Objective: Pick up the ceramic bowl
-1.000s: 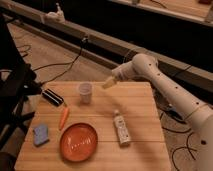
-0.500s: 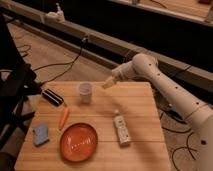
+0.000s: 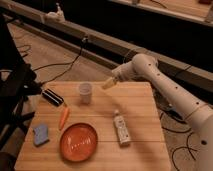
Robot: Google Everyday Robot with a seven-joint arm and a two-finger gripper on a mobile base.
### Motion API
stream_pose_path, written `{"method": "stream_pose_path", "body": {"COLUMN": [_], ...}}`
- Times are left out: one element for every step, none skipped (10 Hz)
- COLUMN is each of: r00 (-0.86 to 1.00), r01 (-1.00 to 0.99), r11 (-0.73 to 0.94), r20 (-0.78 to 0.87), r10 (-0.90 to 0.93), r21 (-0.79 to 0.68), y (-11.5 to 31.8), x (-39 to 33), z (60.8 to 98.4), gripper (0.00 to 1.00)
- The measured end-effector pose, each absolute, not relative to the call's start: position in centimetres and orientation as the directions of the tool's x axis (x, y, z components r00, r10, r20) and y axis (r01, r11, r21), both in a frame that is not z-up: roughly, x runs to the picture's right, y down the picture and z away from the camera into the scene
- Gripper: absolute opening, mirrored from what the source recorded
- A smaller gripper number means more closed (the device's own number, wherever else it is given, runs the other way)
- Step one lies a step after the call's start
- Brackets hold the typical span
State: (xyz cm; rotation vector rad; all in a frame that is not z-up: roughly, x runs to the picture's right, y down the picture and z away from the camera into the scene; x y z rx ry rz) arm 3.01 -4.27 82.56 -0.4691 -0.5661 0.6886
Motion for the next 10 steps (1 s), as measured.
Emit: {"method": "stream_pose_path", "body": {"r00": [0.652,0.668,0.686,0.693,0.7,0.706,0.718,0.73,0.735,0.734], "r01": [-0.43,-0.398,-0.349,-0.318,-0.284,-0.257,-0.223,-0.176,-0.15,-0.15], "r11": [0.694,0.705,0.714,0.715,0.711,0.703,0.695,0.689,0.685,0.684], "r20": [0.334,0.341,0.354,0.361,0.368,0.367,0.367,0.376,0.383,0.383], "r10": [0.681,0.661,0.636,0.624,0.612,0.605,0.591,0.571,0.56,0.56], "r21": [-0.578,-0.587,-0.607,-0.623,-0.644,-0.663,-0.683,-0.703,-0.713,-0.713], "y": [-3.3,-1.9,0.1,1.5,3.4,5.2,7.3,9.5,10.6,10.7], "x": [2.4,1.6,0.1,-0.9,-2.0,-2.8,-3.6,-4.4,-4.8,-4.7], "z": [82.3,82.1,81.7,81.4,81.0,80.8,80.5,79.9,79.5,79.5], "gripper": [0.8,0.8,0.8,0.8,0.8,0.8,0.8,0.8,0.8,0.8]}}
